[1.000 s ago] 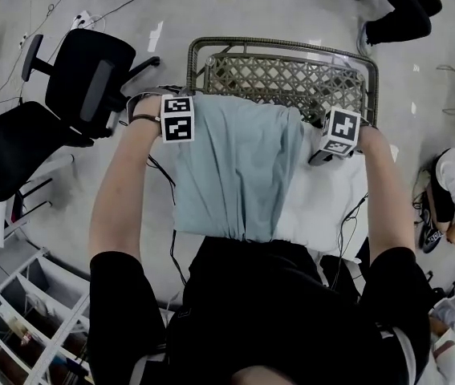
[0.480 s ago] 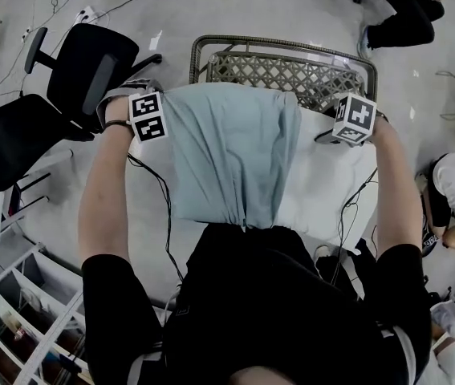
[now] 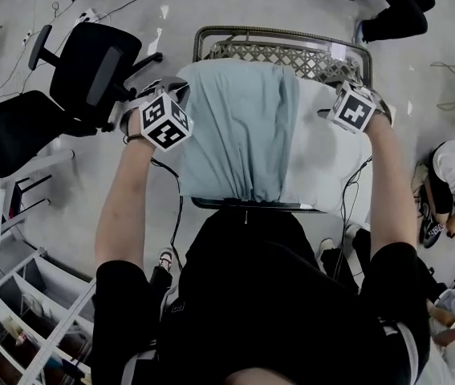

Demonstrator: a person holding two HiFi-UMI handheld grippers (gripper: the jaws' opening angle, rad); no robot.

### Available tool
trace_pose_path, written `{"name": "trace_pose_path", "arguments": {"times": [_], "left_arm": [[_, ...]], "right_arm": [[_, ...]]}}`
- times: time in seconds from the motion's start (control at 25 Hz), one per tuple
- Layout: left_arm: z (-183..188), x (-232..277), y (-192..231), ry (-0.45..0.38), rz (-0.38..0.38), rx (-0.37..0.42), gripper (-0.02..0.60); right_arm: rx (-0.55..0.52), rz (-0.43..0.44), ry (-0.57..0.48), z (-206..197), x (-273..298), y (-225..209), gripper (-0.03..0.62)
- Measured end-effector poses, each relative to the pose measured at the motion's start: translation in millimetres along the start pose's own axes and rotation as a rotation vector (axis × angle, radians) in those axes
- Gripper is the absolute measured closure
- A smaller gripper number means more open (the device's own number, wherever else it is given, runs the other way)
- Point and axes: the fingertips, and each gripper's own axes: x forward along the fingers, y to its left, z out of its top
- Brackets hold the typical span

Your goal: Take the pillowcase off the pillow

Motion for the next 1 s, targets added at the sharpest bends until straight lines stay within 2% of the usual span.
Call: {"name": "trace_pose_path", "arguments": {"times": [0.08, 0.16, 0.36, 0.52, 0.68, 0.76, 0.88, 1.0], "left_arm": [[8.2, -10.8, -27.6, -0.059, -0.003, -0.008, 0.571], [13.6, -23.7, -53.9, -0.116, -0.010, -0.038, 0.571], [5.7, -58.1, -112.0, -0.230, -0.044, -0.165, 0.561], [-31.6, -72.0, -161.5, -0.207, -0.106, -0.189, 0.472], [-71.7, -80.8, -212.2, -0.154, -0.154, -0.200, 0.409], [-87.4, -81.0, -230.8, -0.138, -0.159, -0.224, 0.402], [-99.8, -75.2, -249.2, -0.121, -0.154, -0.271, 0.387], [-105.7, -73.0, -259.1, -0.121, -0.144, -0.306, 0.387]], "right_arm": [[0.033, -0.115, -0.061, 2.2, -15.9, 9.4, 0.243], [0.067, -0.166, -0.119, 5.3, -29.6, 34.5, 0.243], [0.097, -0.133, -0.179, 1.8, -28.3, 137.9, 0.243], [0.085, -0.080, -0.161, -11.0, -6.1, 207.1, 0.241], [0.061, -0.065, -0.117, -29.3, 16.5, 251.1, 0.218], [0.031, -0.124, -0.093, -37.2, 28.9, 256.0, 0.186], [-0.046, -0.303, -0.086, -45.7, 46.0, 246.8, 0.178], [-0.066, -0.401, -0.094, -45.8, 59.4, 246.8, 0.166]]}}
